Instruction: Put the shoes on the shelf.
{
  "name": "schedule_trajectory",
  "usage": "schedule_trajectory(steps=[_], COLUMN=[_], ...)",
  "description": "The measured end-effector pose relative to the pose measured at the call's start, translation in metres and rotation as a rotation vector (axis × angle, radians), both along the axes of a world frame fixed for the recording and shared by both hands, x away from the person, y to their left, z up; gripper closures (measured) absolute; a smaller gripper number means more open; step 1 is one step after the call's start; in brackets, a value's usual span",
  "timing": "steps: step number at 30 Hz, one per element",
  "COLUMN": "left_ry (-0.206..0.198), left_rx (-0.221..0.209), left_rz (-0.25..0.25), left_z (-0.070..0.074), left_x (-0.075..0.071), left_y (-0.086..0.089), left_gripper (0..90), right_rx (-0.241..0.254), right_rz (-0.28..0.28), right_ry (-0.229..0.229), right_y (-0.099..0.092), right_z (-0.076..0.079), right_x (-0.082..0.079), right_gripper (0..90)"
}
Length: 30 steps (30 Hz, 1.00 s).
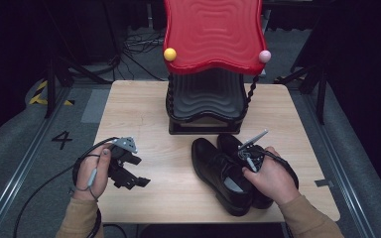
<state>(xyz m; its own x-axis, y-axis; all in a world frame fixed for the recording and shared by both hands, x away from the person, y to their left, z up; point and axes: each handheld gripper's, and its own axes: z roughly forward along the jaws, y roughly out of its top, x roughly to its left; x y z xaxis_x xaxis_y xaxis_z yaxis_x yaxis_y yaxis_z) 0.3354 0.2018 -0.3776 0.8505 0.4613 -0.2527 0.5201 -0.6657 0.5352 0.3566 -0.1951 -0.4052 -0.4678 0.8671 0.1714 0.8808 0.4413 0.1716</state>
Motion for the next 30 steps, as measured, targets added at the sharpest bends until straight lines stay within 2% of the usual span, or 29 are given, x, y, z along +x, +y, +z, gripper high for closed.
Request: schedule_trajectory(steps=[3, 7, 8, 9, 13, 21, 25, 30], left_ry=[0.0, -0.002, -0.004, -0.004, -0.005, -0.004, -0.007, -0.009], left_rx=[-0.003, -0.005, -0.004, -0.003, -0.009, -0.01, -0.01, -0.013], left_rz=[0.002, 0.008, 0.01, 0.01, 0.012, 0.014, 0.018, 0.02], left_z=[0.0, 0.0, 0.001, 0.001, 0.002, 0.002, 0.002, 0.003], left_x=[-0.001, -0.002, -0.002, -0.002, -0.003, -0.003, -0.004, -0.005], left_y=[0.001, 0.002, 0.003, 0.003, 0.004, 0.005, 0.006, 0.008], left_gripper=[16.7, 16.8, 16.8, 16.8, 16.8, 16.8, 16.8, 16.8], right_rx=[-0.003, -0.01, -0.011, -0.008, 0.0, -0.042, -0.034, -0.028], right_rz=[0.01, 0.029, 0.028, 0.002, -0.008, -0.007, -0.008, -0.008], right_ry=[0.016, 0.014, 0.015, 0.025, 0.038, -0.005, -0.005, -0.006], right_y=[-0.001, 0.0, -0.001, -0.001, -0.003, -0.006, -0.008, -0.008], right_z=[0.007, 0.019, 0.021, 0.024, 0.041, 0.08, 0.098, 0.111], right_x=[-0.004, -0.011, -0.011, -0.013, -0.016, -0.02, -0.022, -0.022], right_gripper=[82.4, 82.4, 82.5, 82.5, 82.6, 82.8, 82.8, 82.8])
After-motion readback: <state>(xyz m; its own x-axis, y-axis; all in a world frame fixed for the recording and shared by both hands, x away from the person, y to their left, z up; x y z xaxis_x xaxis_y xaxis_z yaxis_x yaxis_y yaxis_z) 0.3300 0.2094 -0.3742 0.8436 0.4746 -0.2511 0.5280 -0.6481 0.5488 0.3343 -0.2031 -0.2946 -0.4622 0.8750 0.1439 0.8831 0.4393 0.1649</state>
